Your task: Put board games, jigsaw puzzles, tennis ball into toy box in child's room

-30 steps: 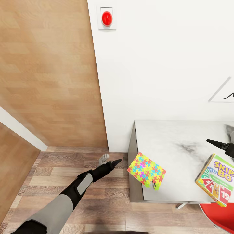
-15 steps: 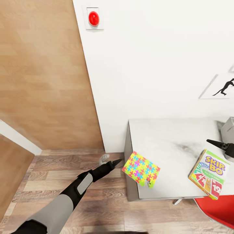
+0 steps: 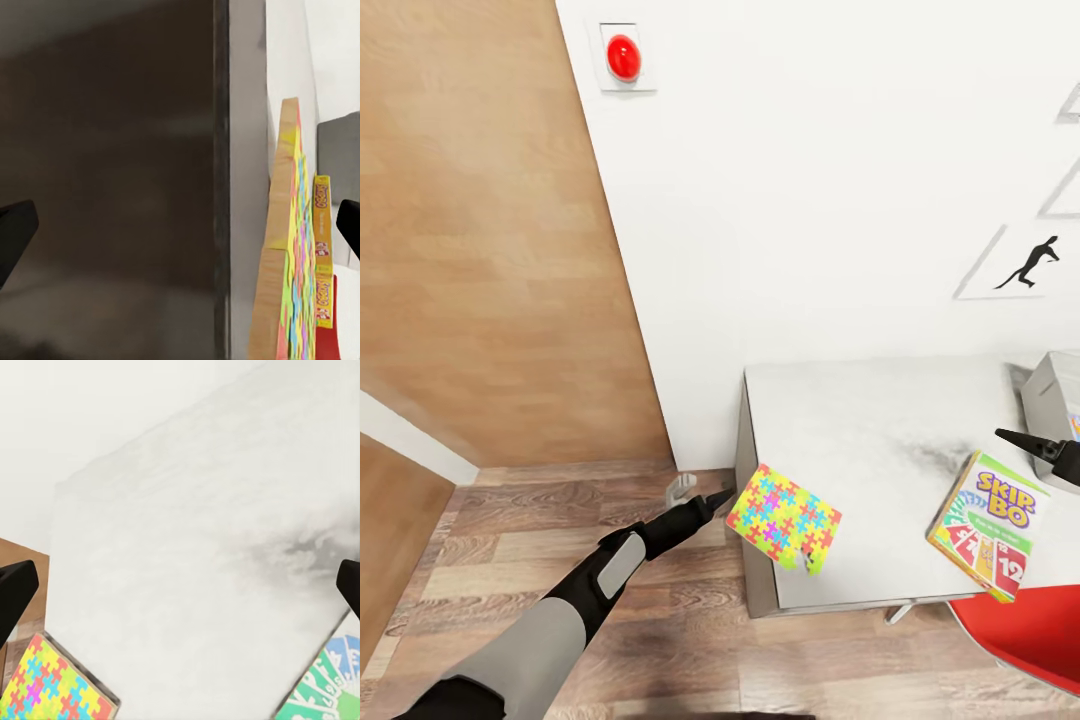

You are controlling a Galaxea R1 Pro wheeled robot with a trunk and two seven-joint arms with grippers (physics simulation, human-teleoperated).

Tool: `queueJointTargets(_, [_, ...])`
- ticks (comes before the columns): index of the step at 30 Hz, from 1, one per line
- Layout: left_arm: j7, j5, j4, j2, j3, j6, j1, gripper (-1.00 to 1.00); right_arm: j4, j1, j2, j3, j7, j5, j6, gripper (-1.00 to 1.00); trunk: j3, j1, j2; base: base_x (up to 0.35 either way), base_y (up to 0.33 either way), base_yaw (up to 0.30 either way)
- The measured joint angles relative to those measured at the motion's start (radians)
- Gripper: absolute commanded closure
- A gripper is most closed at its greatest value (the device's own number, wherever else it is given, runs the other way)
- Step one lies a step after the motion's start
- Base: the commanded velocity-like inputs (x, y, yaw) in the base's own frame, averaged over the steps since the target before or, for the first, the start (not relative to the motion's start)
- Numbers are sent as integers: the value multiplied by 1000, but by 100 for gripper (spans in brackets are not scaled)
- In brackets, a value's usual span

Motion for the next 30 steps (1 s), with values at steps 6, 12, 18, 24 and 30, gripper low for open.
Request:
queueJointTargets(6, [1,1,0,0,0,3,0,-100,0,0,1,1,0,0,0,-100,0,0,0,0,0,-16])
queueJointTargets(12, [2,2,0,0,0,4,0,-100,0,0,1,1,0,0,0,-100,0,0,0,0,0,-8])
queueJointTargets(18, [7,2,0,-1,-1,5,0,-100,0,0,2,2,-1,0,0,-100,0,0,0,0,0,-3])
queueJointTargets(24, [10,3,0,-2,-1,6,3,-100,0,0,5,6,-1,0,0,-100,0,0,0,0,0,-1])
queueJointTargets(30, [10,3,0,-7,-2,6,7,-100,0,0,8,9,-1,0,0,-100,0,0,0,0,0,0])
